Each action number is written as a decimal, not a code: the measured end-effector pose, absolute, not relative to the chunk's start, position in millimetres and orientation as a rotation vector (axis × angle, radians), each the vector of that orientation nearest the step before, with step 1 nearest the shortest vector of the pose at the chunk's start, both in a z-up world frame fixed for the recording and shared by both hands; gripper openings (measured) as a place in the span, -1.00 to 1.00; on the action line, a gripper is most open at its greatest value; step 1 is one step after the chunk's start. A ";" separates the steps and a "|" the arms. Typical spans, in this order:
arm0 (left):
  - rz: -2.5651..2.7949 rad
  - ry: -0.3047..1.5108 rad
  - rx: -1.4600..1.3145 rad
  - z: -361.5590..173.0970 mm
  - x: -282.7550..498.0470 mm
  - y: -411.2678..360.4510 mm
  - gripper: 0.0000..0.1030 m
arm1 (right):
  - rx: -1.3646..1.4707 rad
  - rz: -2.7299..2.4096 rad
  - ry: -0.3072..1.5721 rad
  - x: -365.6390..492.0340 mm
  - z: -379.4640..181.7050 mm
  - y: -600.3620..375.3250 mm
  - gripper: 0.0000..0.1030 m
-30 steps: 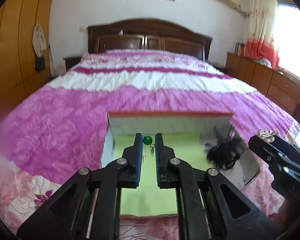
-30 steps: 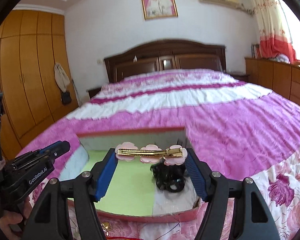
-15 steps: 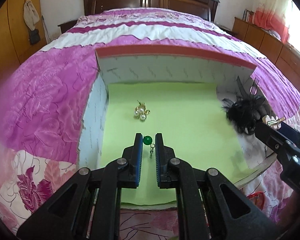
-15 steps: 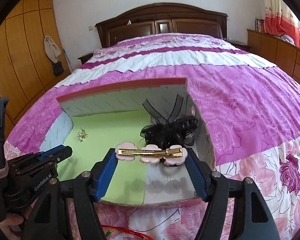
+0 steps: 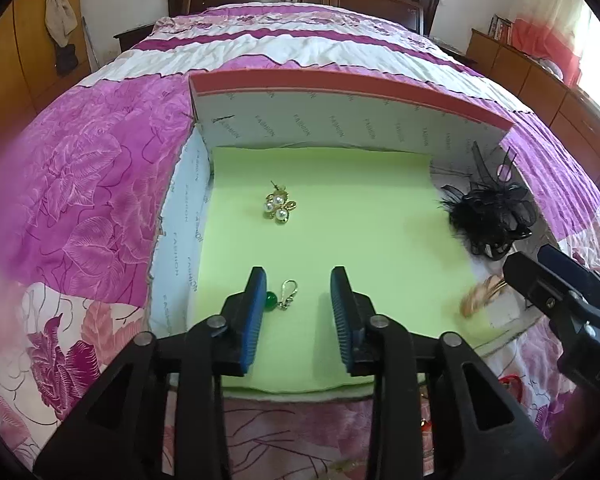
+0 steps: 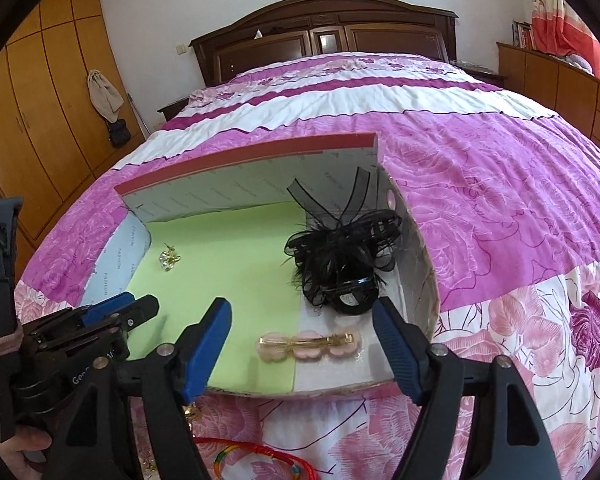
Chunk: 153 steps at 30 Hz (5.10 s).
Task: Organize jewelry
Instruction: 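Open both grippers over the box, releasing the green earring and hair clip, then move the left gripper to the jade bracelet while the right nears the red bracelet, then close the left gripper on the jade bracelet while the right closes on the red string bracelet, then carry both held bracelets up and over into the pink box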
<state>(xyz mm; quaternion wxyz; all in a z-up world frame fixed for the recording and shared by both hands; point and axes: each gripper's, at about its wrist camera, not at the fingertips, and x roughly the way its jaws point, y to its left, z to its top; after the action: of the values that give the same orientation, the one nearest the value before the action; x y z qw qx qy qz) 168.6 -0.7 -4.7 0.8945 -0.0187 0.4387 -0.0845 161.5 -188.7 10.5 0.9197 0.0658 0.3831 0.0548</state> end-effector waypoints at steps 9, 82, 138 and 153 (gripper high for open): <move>-0.186 0.859 -0.062 18.2 152.2 3.9 -0.34 | 0.173 0.151 0.706 139.4 32.7 -193.2 0.56; -0.263 0.986 -0.172 -30.1 66.9 28.0 -0.67 | 0.197 0.164 0.951 85.3 -31.7 -196.9 0.28; -0.334 0.631 -0.096 71.5 26.5 2.4 -1.00 | 0.158 0.236 0.599 17.2 52.0 -193.8 -0.86; -0.334 0.523 -0.087 105.5 61.6 0.5 -1.00 | 0.164 0.218 0.502 47.2 92.1 -202.6 -0.86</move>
<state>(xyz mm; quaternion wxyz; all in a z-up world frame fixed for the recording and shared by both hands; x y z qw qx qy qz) 61.6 0.5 105.5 0.9513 -0.0428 0.2572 -0.1644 47.2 -202.6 92.1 0.9594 0.0807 0.2477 0.1077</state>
